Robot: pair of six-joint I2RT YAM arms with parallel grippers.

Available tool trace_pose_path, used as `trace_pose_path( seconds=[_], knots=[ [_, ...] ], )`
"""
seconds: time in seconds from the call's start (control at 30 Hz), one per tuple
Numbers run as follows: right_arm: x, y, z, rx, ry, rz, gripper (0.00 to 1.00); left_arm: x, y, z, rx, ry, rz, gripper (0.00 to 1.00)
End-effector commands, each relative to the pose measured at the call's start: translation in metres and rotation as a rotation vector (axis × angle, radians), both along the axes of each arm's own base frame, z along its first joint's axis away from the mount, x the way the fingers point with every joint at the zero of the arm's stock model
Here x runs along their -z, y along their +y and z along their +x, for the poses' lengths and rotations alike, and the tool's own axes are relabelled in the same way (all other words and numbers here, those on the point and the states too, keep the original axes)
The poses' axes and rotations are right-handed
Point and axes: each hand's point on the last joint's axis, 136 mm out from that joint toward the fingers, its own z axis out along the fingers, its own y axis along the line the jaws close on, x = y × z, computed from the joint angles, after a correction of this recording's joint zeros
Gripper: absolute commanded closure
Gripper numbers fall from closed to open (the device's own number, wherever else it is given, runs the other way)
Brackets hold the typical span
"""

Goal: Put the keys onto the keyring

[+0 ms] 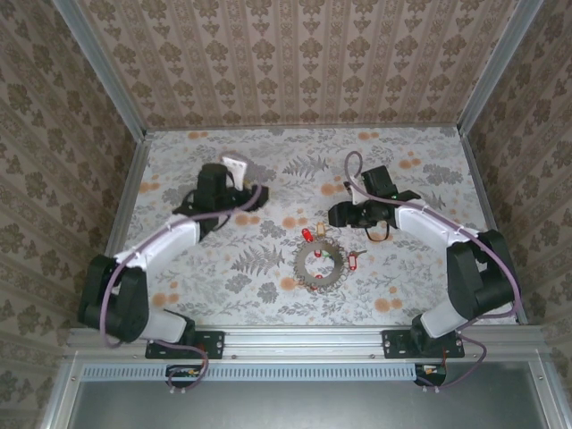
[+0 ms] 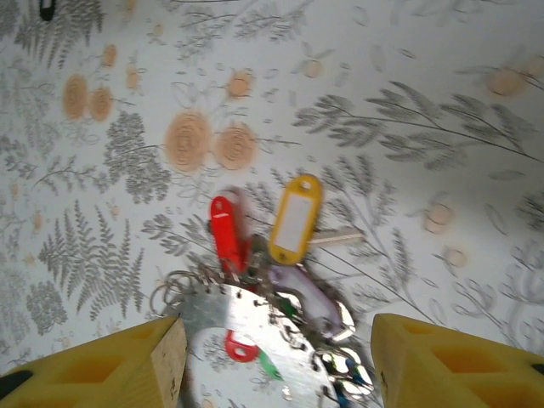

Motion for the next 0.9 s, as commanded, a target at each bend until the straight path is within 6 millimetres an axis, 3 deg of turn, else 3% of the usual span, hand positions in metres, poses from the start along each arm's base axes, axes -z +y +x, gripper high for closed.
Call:
trace_pose_path(
  seconds=[0.0, 0.13, 0.23, 0.5, 0.8, 0.87],
  knots=[
    [-0.004, 0.015, 0.001, -0.029, 0.015, -0.014, 0.4, 0.046, 0.06, 0.017, -0.27, 0.302, -0.004, 0.39],
    [-0.012, 0.03, 0.001, -0.063, -0.003, -0.022, 0.4, 0.084, 0.115, 0.044, -0.445, 0.488, -0.001, 0.53],
    [-0.018, 0.039, 0.0, -0.082, -0.017, -0.022, 0.4, 0.108, 0.13, 0.06, -0.456, 0.593, 0.057, 0.61],
    [-0.022, 0.037, -0.001, -0.082, -0.02, -0.05, 0.39, 0.127, 0.136, 0.086, -0.449, 0.643, 0.146, 0.54],
    [-0.015, 0.035, -0.001, -0.079, -0.007, -0.067, 0.39, 0.14, 0.119, 0.096, -0.389, 0.656, 0.194, 0.55],
    [-0.014, 0.034, -0.002, -0.078, -0.006, -0.074, 0.39, 0.144, 0.119, 0.095, -0.393, 0.666, 0.208, 0.59]
  ],
)
